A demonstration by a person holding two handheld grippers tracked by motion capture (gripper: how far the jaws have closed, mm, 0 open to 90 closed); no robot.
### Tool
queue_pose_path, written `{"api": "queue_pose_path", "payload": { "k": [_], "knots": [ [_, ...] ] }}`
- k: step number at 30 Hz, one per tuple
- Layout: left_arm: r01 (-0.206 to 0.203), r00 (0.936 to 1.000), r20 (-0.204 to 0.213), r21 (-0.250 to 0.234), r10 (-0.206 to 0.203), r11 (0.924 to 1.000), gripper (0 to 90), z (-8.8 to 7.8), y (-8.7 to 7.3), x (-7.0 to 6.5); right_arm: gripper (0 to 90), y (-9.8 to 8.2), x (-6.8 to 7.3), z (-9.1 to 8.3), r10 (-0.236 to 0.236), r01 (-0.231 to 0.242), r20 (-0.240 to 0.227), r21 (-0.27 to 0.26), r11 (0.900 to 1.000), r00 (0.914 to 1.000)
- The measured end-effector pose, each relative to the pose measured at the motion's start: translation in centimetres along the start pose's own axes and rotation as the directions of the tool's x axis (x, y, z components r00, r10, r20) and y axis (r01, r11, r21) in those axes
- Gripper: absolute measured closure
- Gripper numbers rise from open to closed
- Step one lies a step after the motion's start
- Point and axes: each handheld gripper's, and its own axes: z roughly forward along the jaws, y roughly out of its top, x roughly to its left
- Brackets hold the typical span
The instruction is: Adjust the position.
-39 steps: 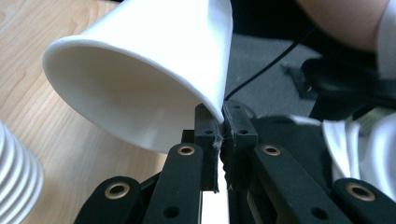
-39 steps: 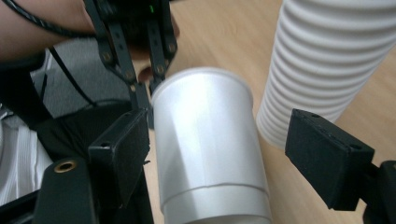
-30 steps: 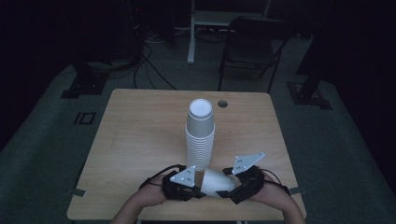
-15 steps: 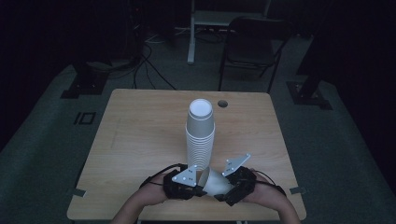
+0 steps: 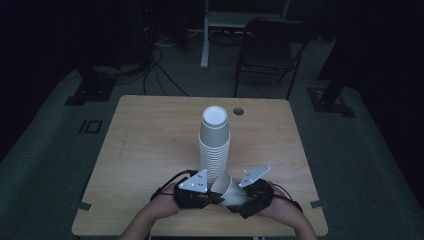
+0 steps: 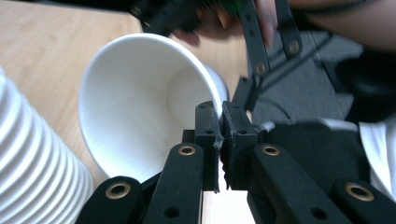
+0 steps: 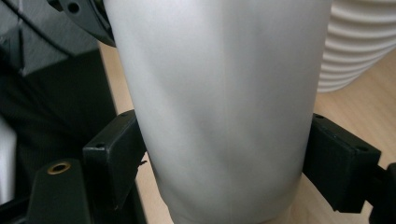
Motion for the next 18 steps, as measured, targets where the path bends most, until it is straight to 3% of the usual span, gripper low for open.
{"api": "queue_pose_path", "payload": {
  "k": [6, 14, 16, 17, 18],
  "knots": [
    [-0.006, 0.9997, -0.025, -0.049, 0.005, 0.9988, 86.2, -0.22, 0.11, -0.04, 19.6, -0.28, -0.05, 0.17, 0.014, -0.014, -0.002, -0.038, 0.999, 0.9999],
    [0.004, 0.9996, -0.026, -0.067, -0.006, 0.9978, 85.6, -0.17, 0.36, -0.02, 19.7, -0.37, -0.07, 0.27, 0.030, -0.029, 0.014, -0.067, 0.997, 0.9994],
    [0.011, 0.9986, -0.049, -0.098, -0.016, 0.9951, 82.7, -0.33, 0.43, 0.03, 20.5, -0.64, -0.16, -0.19, 0.040, -0.037, 0.026, -0.108, 0.993, 0.9989],
    [0.027, 0.9970, -0.068, -0.137, -0.036, 0.9902, 76.3, -0.58, 0.50, 0.13, 20.6, -0.74, -0.28, -0.45, 0.044, -0.039, 0.038, -0.124, 0.992, 0.9983],
    [0.027, 0.9970, -0.068, -0.137, -0.036, 0.9902, 67.1, -0.58, 0.50, 0.13, 20.6, -0.74, -0.28, -0.45, 0.044, -0.039, 0.038, -0.124, 0.992, 0.9983]
  ]
}}
